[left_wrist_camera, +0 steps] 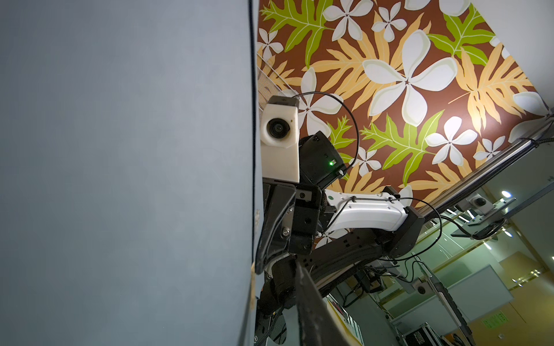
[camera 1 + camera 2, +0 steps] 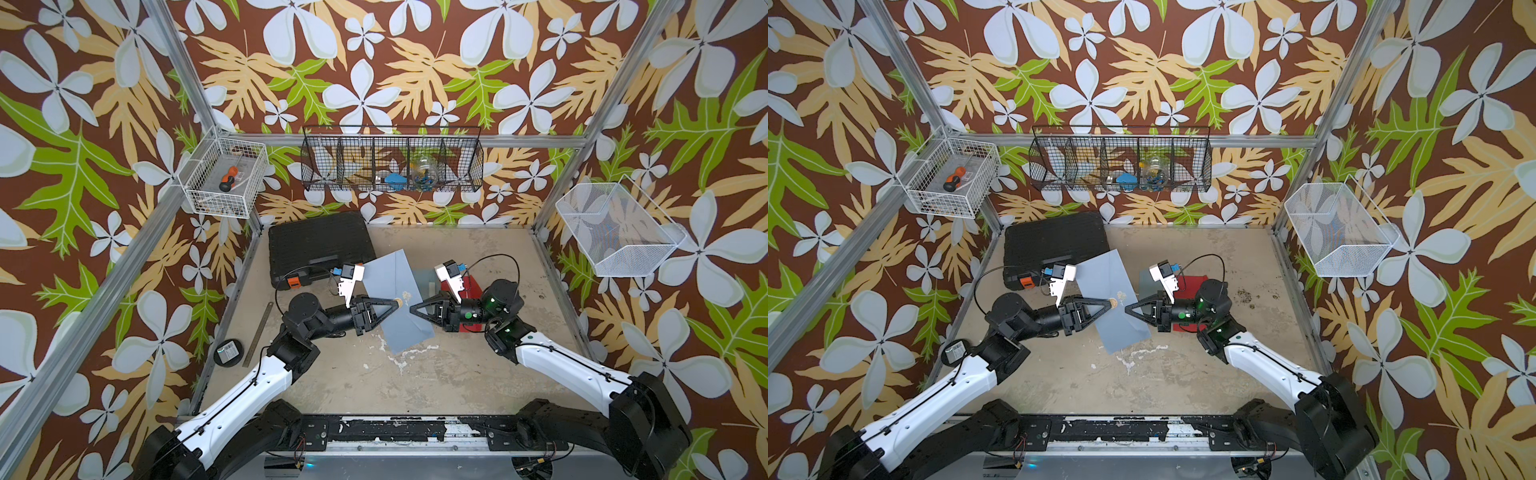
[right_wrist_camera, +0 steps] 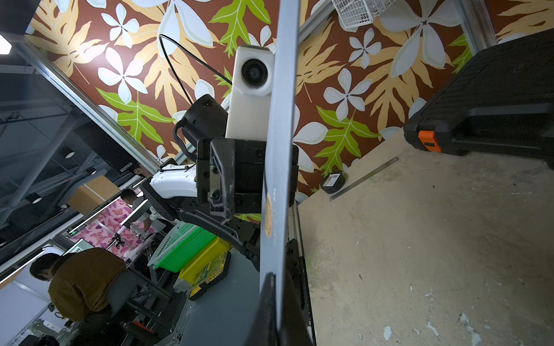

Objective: Open the envelope
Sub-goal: Pick up the envelope from the center of the board.

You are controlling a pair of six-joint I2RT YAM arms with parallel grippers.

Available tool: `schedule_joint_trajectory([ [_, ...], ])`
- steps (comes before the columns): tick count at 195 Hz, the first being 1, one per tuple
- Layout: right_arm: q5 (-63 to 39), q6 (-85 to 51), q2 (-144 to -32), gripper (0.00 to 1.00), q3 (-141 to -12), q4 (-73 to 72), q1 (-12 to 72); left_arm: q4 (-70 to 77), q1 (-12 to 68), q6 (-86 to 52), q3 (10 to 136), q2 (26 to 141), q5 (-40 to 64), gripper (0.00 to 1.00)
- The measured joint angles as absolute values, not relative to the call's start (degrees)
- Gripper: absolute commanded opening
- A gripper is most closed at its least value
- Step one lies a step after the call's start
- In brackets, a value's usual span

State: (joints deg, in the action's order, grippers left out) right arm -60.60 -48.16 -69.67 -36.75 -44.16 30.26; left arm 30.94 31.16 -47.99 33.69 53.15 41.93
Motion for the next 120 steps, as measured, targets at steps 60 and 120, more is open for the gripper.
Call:
schedule_joint_trajectory([
  [60, -61.1, -49.3, -69.9, 0.29, -36.8, -44.5, 30.1, 30.0, 31.2, -47.7, 33.7, 52.6, 40.8, 0.03],
  [120, -60.6, -47.4, -69.2, 0.45, -38.1, -39.8, 29.6, 25.7, 31.2, -44.1, 34.3, 50.9, 38.1, 0.0],
])
